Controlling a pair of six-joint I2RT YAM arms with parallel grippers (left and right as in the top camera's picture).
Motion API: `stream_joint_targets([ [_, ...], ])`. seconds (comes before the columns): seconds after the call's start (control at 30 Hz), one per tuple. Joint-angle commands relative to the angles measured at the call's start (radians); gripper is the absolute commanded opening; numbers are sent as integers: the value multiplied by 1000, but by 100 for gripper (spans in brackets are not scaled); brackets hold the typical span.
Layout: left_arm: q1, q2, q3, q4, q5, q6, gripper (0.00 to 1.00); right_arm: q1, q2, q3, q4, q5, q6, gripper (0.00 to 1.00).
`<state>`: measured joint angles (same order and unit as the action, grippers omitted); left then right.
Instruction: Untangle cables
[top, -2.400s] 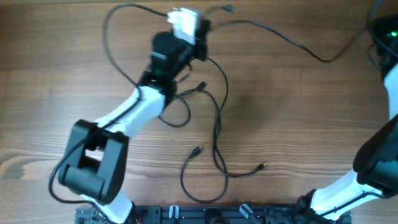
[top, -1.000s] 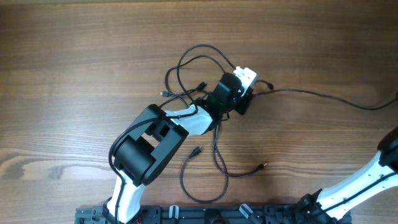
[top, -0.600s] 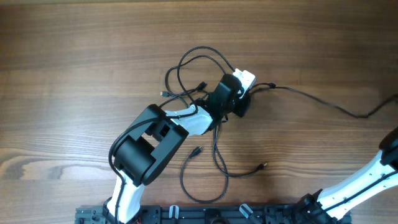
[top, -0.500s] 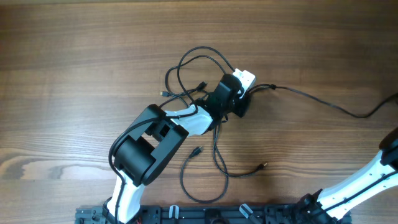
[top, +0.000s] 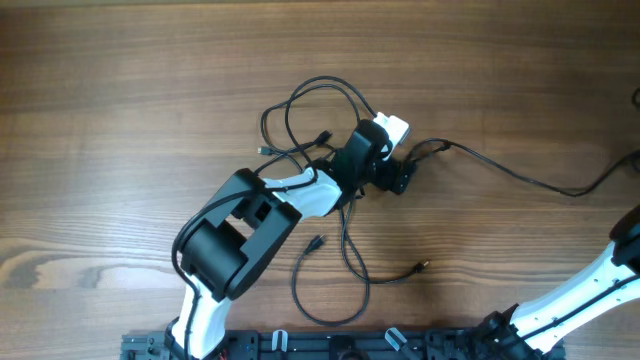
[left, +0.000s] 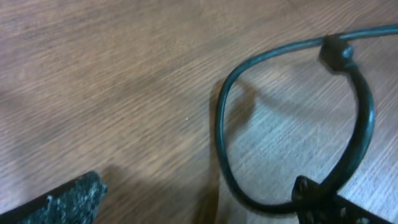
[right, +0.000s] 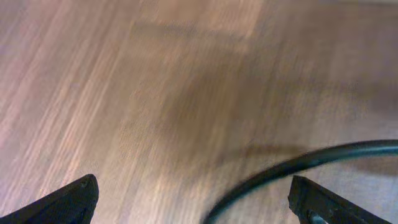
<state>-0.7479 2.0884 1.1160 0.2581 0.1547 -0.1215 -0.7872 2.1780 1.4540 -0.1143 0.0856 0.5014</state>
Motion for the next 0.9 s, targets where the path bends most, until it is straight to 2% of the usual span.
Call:
stream_joint_targets([
  [0.0,3,-90,5,-66,9,2,100,-5,-1,12,-16,-185,-30,100],
  [0.27,3,-267,5,-200,13,2,100,-5,-124,12,-120,-216,-84,100],
  [0.53,3,-475,5,-374,13,1,100,-4,-286,12,-289,-73,-137,100],
  [0.6,3,-507,5,-406,13,2,100,-5,-291,12,-326,-6,-155,100],
  [0.67,3,-519,5,-430,12,2,100,-4,-283,11,-362,-5,-195,100],
  [0.87,5,-538,5,-444,12,1,100,-3,-288,11,-469,-63,-187,100],
])
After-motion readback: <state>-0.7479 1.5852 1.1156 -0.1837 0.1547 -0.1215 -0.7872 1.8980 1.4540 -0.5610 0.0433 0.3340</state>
